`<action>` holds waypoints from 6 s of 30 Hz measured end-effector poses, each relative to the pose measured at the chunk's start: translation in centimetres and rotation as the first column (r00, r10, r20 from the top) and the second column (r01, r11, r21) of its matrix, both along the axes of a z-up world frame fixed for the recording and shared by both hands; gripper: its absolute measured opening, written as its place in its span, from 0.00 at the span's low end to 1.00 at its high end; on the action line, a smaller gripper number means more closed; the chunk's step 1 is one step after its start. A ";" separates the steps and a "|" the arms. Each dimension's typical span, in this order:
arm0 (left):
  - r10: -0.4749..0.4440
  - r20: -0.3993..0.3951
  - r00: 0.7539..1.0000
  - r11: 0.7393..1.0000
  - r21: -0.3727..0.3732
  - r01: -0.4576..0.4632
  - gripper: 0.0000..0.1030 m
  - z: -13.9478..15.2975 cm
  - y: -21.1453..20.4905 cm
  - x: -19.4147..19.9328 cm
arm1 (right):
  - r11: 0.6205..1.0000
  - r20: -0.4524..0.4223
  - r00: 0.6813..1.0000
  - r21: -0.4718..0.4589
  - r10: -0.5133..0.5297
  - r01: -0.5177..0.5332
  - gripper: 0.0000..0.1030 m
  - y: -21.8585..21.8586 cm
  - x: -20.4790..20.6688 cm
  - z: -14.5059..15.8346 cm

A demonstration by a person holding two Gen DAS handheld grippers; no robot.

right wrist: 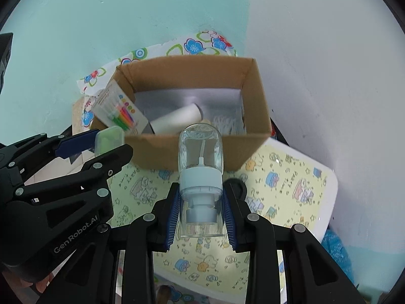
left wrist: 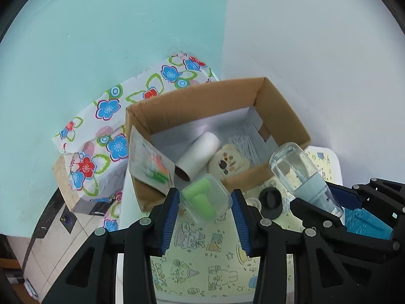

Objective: Organize objects
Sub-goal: 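Lift and carry the container and spray bottle with both tools over the box, then open the left tool to drop the container while the right tool releases the bottle, then withdraw both tools from the box back over the table, then lower the left tool onto the clear plastic ring while the right tool approaches the black lid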

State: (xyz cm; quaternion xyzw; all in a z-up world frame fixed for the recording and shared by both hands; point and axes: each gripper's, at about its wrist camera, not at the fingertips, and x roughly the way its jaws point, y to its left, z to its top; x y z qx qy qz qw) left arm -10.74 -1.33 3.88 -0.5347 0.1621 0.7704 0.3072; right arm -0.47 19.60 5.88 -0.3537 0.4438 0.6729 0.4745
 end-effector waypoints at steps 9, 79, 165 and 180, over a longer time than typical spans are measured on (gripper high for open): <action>0.024 -0.006 1.000 1.000 -0.009 -0.024 0.41 -0.7 0.7 -2.7 | 1.000 -0.031 1.000 0.010 0.005 -0.005 0.34 3.3 -0.7 0.1; 0.107 -0.063 0.992 0.994 -0.004 -0.108 0.91 -0.8 -0.6 -4.7 | 0.986 -0.026 0.987 0.050 -0.158 0.159 0.77 7.7 1.6 -1.3; -0.095 0.005 0.995 0.995 -0.028 0.095 0.88 -15.3 3.7 7.4 | 0.937 -0.100 0.932 -0.056 -0.348 0.344 0.77 -5.0 6.4 -17.5; -0.077 0.049 0.996 0.996 -0.044 0.079 0.79 -18.1 5.7 6.6 | 0.916 -0.110 0.911 -0.112 -0.397 0.386 0.77 -4.9 7.9 -20.3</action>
